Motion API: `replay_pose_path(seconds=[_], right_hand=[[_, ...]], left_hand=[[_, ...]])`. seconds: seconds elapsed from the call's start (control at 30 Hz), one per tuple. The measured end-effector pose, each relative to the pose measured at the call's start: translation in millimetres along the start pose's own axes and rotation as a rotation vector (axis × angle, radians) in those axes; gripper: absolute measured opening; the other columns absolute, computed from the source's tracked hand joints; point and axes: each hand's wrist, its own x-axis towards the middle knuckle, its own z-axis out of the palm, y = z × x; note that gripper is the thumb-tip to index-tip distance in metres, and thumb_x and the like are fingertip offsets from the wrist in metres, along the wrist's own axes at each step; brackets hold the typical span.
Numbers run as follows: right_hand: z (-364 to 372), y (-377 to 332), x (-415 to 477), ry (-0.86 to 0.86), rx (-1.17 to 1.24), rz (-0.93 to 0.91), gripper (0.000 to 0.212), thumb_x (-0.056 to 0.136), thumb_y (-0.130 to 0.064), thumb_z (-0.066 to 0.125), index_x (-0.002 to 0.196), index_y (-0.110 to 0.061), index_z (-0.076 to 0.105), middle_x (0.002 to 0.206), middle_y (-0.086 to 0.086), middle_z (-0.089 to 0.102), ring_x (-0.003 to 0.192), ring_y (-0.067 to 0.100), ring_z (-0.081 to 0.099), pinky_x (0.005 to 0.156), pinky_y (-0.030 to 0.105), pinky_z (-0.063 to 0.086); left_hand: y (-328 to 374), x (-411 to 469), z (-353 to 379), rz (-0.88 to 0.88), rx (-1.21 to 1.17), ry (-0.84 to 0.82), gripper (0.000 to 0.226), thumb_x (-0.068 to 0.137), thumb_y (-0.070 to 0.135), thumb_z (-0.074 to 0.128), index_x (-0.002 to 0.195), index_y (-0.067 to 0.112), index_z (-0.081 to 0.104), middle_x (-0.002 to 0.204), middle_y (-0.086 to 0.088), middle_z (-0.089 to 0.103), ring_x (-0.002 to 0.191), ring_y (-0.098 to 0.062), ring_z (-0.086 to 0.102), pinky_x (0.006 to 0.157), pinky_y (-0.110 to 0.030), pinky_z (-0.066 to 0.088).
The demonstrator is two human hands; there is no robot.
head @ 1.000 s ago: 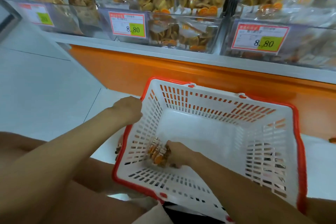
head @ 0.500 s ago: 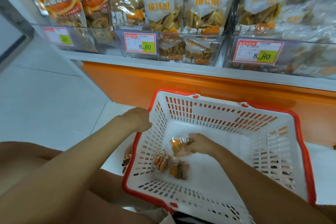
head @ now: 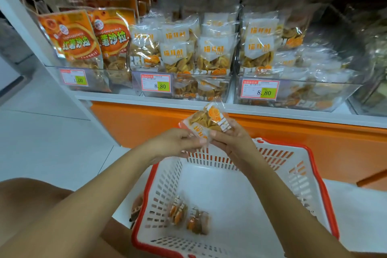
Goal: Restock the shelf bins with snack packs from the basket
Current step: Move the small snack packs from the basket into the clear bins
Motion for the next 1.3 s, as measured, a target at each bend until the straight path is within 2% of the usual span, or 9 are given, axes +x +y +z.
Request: replay_pose_path(seconds=[0.17,0.37,0.5,0.6,0.7,0.83,0.9,1.0,1.3], right_hand=[[-3,-40,-12,0.017,-0.353,-0.011,0.057,0.067,-0.038,0.080,0.117,-0.021,0.057,0.108,0.005,0.071,0.097,0.026,0.069,0.093,0.052,0.051],[-15,-104,-31,0.150,-0.709,-0.268,0.060,0.061,-0.044,0.079,0.117,-0.044,0.057,0.116,-0.015,0.060,0.105,0.006,0.060,0.086,0.030,0.054],[-25,-128,-36,0.127,-0.985,-0.249,0.040,0.065,-0.040,0.080,0.103,-0.042,0.067,0.098,-0.012,0.068,0.078,-0.005,0.060,0.069,0.023,0.050],[-31,-136,-36,0.077,-0.988,-0.256,0.032,0.061,-0.054,0.075,0.090,-0.041,0.071,0.080,0.004,0.067,0.066,0.017,0.055,0.061,0.031,0.042],[-32,-140,-35,0.058,-0.885,-0.297,0.039,0.063,-0.058,0.075,0.092,-0.032,0.071,0.093,0.025,0.065,0.083,0.041,0.062,0.075,0.051,0.052],[-39,-150,-37,0.131,-0.623,-0.297,0.026,0.071,-0.038,0.073,0.090,-0.021,0.070,0.091,0.001,0.074,0.085,0.019,0.070,0.075,0.034,0.056],[-46,-156,-35,0.280,-0.521,-0.342,0.028,0.081,-0.038,0.070,0.099,-0.018,0.070,0.094,0.002,0.074,0.087,0.022,0.070,0.077,0.039,0.055],[-61,-173,-26,0.550,-0.374,-0.461,0.016,0.088,-0.030,0.066,0.093,-0.015,0.068,0.079,-0.005,0.071,0.068,0.008,0.065,0.065,0.024,0.051],[-119,-214,45,0.744,-0.684,-0.345,0.032,0.082,-0.040,0.071,0.066,-0.020,0.052,0.069,-0.002,0.055,0.057,0.009,0.048,0.058,0.025,0.040]], left_hand=[[31,-3,3,0.241,-0.218,0.205,0.029,0.083,0.025,0.071,0.105,0.007,0.068,0.090,-0.007,0.074,0.084,-0.028,0.071,0.089,-0.045,0.055],[72,-13,-1,0.442,0.044,0.206,0.009,0.084,0.022,0.070,0.093,0.023,0.069,0.082,0.001,0.075,0.068,-0.012,0.068,0.062,-0.022,0.054],[92,-15,0,0.531,0.171,0.233,0.025,0.075,0.037,0.074,0.090,0.017,0.072,0.083,-0.004,0.073,0.071,-0.017,0.068,0.063,-0.032,0.055],[104,-16,0,0.608,0.154,0.249,0.030,0.071,0.042,0.072,0.088,0.018,0.074,0.081,-0.003,0.073,0.071,-0.019,0.067,0.060,-0.030,0.053],[116,-17,1,0.661,0.087,0.263,0.018,0.079,0.032,0.071,0.089,0.017,0.074,0.076,0.003,0.073,0.067,-0.008,0.068,0.059,-0.018,0.051],[126,-6,1,0.670,-0.027,0.349,0.021,0.088,0.040,0.054,0.091,0.026,0.071,0.078,0.009,0.073,0.075,-0.003,0.068,0.063,-0.012,0.050],[125,5,-1,0.627,-0.039,0.378,0.018,0.094,0.029,0.053,0.092,0.022,0.070,0.083,0.005,0.072,0.079,-0.010,0.069,0.069,-0.019,0.054],[117,21,-7,0.532,0.005,0.397,0.015,0.093,0.013,0.058,0.092,0.023,0.069,0.084,0.003,0.073,0.084,-0.015,0.070,0.080,-0.032,0.057],[120,32,-11,0.434,-0.074,0.402,0.013,0.088,0.008,0.065,0.095,0.017,0.071,0.077,0.004,0.075,0.088,-0.015,0.070,0.085,-0.028,0.055]])
